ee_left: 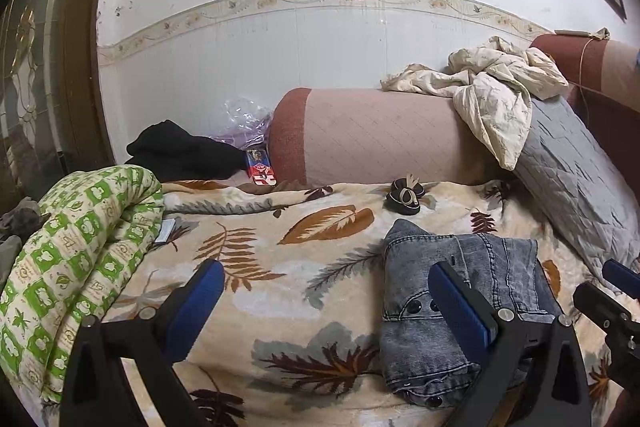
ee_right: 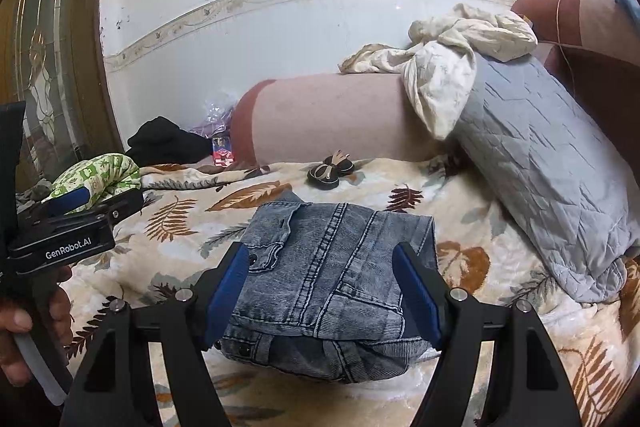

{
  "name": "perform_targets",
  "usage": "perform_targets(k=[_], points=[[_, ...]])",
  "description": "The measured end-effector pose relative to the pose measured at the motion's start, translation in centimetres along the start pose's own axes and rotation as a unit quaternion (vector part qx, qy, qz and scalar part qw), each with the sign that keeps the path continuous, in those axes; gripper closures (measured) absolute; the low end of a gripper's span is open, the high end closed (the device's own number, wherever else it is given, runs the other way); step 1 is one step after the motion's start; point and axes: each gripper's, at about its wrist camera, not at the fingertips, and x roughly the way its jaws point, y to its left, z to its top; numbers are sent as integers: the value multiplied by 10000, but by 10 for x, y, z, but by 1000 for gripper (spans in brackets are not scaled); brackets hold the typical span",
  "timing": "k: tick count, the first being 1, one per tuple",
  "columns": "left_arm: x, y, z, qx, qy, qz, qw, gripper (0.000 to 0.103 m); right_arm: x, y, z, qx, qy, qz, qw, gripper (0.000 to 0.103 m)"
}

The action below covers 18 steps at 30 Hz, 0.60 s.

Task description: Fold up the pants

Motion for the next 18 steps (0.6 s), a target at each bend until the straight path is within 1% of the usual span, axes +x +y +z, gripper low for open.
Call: perform_targets(k=[18], points=[[-3, -2, 1, -36, 48, -20, 10000, 0, -1, -1, 1, 21, -58, -42, 10000, 28]])
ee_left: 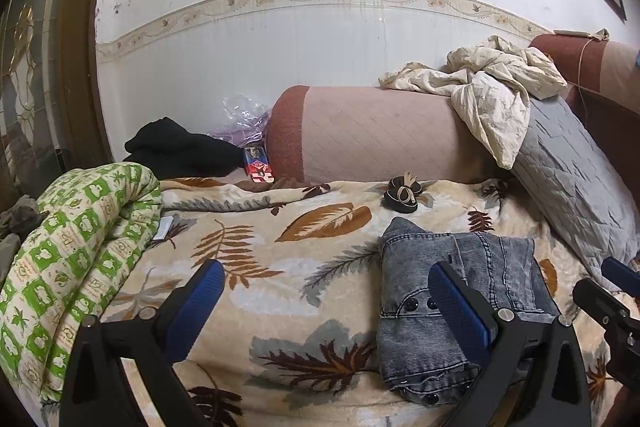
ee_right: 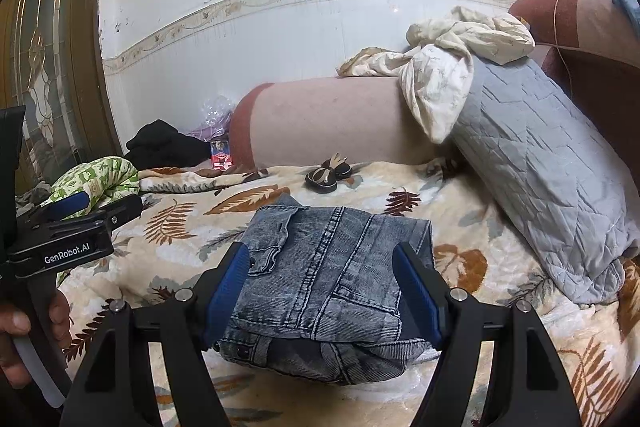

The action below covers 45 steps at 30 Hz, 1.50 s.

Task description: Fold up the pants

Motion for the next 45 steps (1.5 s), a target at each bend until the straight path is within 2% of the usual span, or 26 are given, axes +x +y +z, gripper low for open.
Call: perform_targets(k=[11, 45], points=[[2, 1, 0, -49, 61, 98, 9999, 0, 0, 0, 0, -2, 6, 3, 10000, 28], [-1, -2, 0, -31, 61, 66, 10000, 0, 1, 0, 0, -18, 28, 1, 10000, 28]])
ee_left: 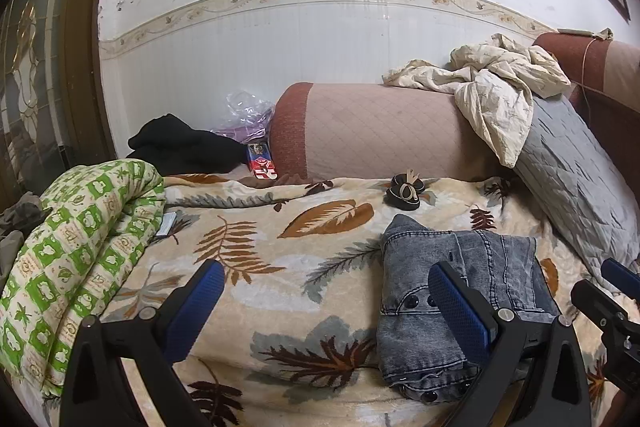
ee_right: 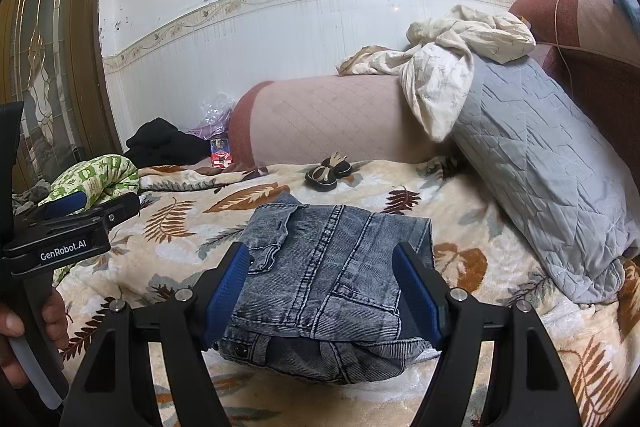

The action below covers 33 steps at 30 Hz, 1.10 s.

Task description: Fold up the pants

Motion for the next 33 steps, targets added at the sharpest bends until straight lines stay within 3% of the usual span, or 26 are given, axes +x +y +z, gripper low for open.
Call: perform_targets(k=[33], points=[[-3, -3, 0, 68, -41, -158, 9998, 0, 3, 0, -1, -9, 32, 30, 10000, 28]])
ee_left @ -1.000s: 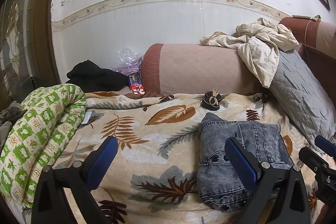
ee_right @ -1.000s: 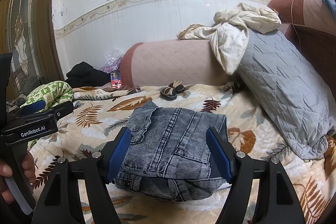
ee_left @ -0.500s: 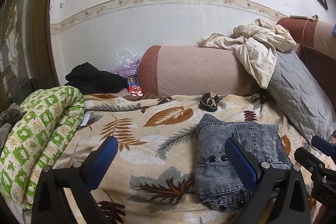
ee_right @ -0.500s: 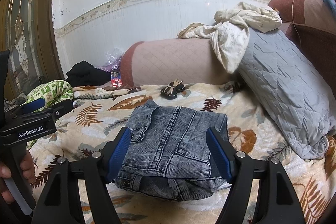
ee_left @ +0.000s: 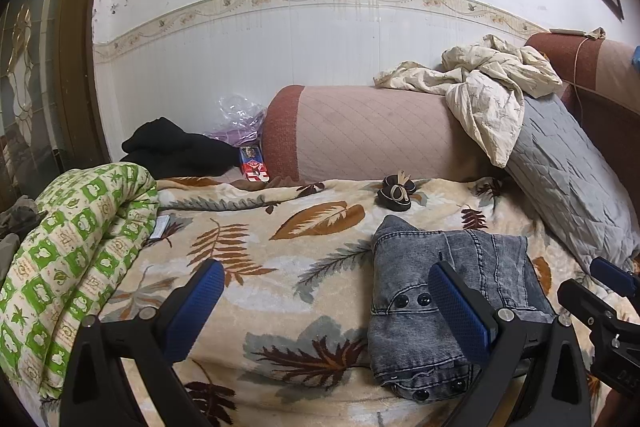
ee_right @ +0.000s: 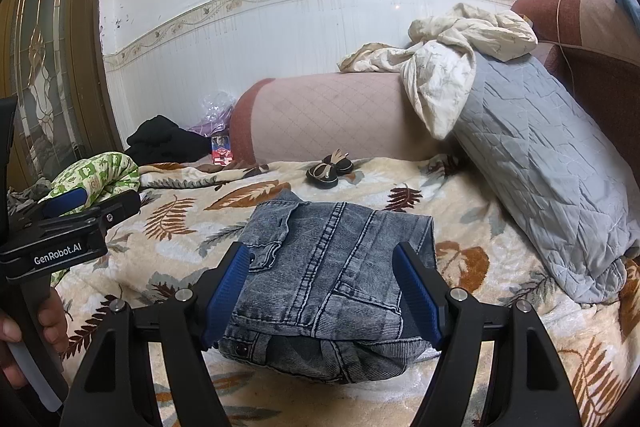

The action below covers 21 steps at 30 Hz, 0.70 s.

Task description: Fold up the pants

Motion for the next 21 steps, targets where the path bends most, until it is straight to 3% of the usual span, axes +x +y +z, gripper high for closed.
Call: perform_targets(k=[21], points=[[-2, -3, 1, 98, -34, -118, 9999, 0, -1, 0, 0, -47, 5, 30, 10000, 28]])
